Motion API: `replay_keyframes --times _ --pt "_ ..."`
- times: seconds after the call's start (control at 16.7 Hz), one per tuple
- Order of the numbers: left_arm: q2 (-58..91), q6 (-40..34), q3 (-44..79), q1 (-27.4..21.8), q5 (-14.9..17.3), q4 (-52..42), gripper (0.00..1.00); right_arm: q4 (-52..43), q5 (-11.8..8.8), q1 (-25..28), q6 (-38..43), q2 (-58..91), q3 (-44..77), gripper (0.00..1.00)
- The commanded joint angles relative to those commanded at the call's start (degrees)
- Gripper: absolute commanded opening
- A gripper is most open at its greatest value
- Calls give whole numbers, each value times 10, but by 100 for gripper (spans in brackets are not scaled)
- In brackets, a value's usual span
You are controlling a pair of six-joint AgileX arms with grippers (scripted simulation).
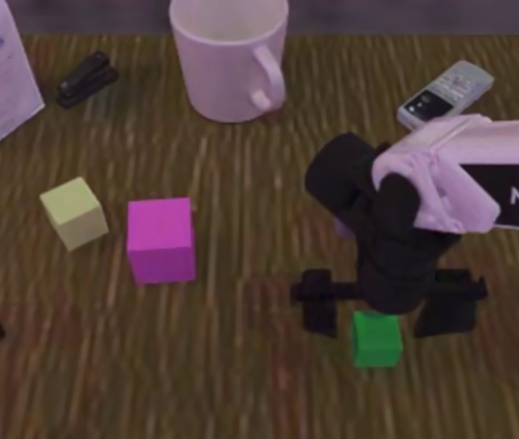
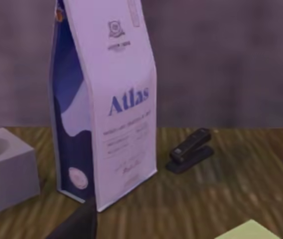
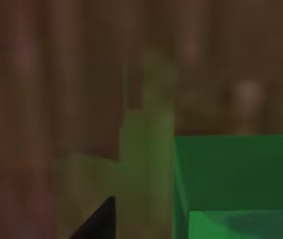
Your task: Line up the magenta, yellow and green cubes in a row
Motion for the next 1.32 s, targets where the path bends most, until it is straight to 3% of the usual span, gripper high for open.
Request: replay_keyframes --times 0.42,0.9,1.32 --pt "0 0 0 0 0 0 100 -2 0 0 0 -1 2 100" --pt "0 0 0 0 0 0 100 -143 0 6 1 -49 91 100" --pt "6 3 6 -1 0 -4 100 -145 -1 4 -2 -57 90 100"
